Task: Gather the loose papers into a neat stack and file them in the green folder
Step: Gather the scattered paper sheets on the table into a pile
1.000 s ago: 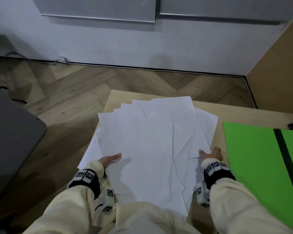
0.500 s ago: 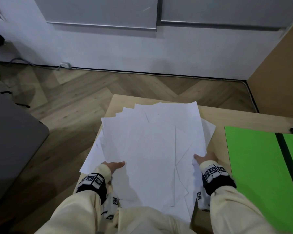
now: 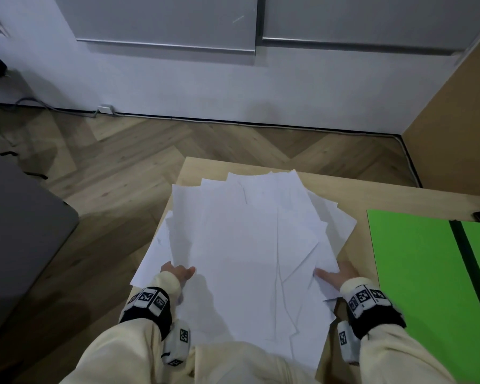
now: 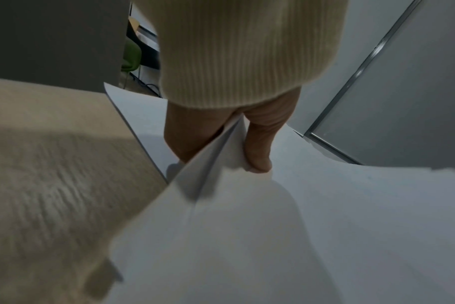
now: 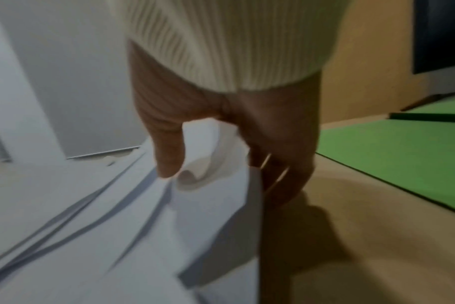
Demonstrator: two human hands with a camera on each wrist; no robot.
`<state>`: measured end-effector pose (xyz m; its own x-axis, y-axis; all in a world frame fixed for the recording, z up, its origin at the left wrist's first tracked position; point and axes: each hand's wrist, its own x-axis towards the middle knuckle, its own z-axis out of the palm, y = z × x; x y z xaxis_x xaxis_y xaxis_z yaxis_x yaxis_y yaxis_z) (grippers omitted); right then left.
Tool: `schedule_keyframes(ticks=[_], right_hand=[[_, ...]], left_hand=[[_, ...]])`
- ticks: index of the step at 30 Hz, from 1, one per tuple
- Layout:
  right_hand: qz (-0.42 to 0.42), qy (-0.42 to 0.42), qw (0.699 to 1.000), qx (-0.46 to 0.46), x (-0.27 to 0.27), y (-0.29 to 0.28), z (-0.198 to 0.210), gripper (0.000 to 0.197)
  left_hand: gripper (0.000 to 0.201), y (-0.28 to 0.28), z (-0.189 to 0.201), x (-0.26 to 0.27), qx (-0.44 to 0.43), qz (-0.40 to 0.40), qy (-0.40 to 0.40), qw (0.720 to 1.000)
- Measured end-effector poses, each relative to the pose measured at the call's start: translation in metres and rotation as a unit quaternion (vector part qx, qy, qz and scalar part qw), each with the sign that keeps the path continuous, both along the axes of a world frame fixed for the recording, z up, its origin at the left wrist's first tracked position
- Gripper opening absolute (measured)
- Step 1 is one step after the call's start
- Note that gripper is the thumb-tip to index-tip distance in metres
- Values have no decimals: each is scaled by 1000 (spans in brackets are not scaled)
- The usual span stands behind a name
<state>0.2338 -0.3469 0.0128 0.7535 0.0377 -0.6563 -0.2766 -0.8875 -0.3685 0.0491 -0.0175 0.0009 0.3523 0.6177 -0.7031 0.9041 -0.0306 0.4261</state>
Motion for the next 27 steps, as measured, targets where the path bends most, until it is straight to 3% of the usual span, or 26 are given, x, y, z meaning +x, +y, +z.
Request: schedule_keyframes(ticks=[2, 4, 8, 12, 16, 19, 21, 24, 27], right_hand=[[13, -120, 990, -77, -1, 9, 1, 39], [-8, -160, 986, -50, -1, 16, 1, 30], [11, -9, 1000, 18, -10, 21, -6, 41], [-55, 51, 994, 75, -23, 33, -8, 44], [-183, 25, 955, 231, -28, 47, -5, 65], [-95, 5, 973, 211, -33, 37, -22, 78], [-51, -12, 986, 158, -31, 26, -36, 62], [-58, -27, 989, 130, -28, 21, -39, 40], [-60, -32, 987, 143, -23, 29, -34, 36]], left_hand=[[71, -3, 2, 5, -38, 160, -44, 985], [69, -3, -1, 3, -41, 188, -65, 979], [76, 1, -2, -1, -57, 278, -110, 953], [51, -8, 3, 0, -5, 190, -87, 978], [55, -14, 9, 7, -5, 138, -92, 986], [64, 2, 4, 6, -6, 126, -79, 989], [71, 13, 1, 4, -17, 115, -61, 991], [75, 17, 2, 3, -31, 82, -26, 996], [90, 15, -5, 7, -58, 98, -34, 993]])
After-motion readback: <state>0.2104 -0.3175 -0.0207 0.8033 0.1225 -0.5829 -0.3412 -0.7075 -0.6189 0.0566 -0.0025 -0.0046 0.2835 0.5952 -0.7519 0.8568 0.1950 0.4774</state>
